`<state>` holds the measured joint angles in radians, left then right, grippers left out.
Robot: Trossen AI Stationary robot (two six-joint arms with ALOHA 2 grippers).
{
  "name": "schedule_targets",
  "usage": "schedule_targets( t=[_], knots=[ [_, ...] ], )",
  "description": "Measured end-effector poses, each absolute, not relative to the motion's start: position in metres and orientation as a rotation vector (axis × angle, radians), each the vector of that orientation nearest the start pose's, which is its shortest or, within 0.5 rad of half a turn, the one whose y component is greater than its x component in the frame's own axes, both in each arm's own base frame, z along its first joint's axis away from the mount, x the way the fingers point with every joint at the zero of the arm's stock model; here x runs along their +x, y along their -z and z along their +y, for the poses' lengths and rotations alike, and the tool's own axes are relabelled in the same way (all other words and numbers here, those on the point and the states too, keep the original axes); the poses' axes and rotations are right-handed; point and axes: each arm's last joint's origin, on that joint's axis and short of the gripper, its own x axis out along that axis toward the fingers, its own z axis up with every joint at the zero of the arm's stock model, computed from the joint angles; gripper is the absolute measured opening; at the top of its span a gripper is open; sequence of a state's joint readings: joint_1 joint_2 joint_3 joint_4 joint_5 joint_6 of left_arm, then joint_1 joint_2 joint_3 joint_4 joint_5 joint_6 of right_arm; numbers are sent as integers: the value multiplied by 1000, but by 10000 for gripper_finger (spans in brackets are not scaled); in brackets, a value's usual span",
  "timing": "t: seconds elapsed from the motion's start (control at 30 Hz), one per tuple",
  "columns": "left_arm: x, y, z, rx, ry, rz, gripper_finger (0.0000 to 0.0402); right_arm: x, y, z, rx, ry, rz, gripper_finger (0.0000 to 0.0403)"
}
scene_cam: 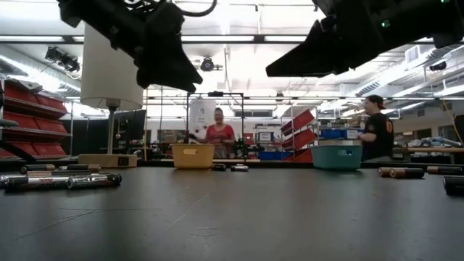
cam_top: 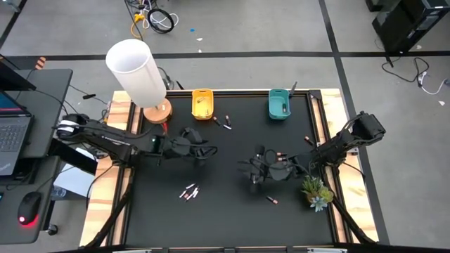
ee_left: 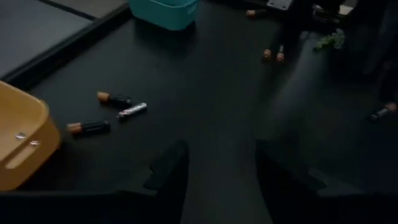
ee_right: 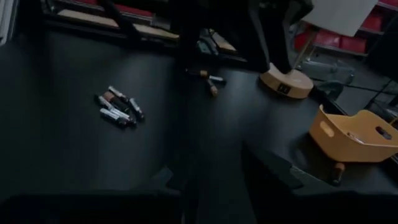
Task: Sort batteries
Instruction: Put the silver battery into the yellow bin
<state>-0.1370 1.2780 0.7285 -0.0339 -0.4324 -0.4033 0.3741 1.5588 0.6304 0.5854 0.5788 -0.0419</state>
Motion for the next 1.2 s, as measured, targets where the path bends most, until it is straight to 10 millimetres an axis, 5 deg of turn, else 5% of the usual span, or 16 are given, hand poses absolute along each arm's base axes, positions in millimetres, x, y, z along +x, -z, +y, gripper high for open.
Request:
schedule_targets(
  t=[0.3, 0.77, 1.2],
  knots=[
    [263, -233, -38, -113, -311, 472, 153, 281, -170, 86, -124, 260, 284, 122],
    [253, -218, -48, -94, -257, 645, 188, 289, -183, 84, 8, 312, 222, 122],
    [213, -207, -118, -68, -83, 744, 145, 296, -141, 126, 61, 165, 184, 122]
  ],
)
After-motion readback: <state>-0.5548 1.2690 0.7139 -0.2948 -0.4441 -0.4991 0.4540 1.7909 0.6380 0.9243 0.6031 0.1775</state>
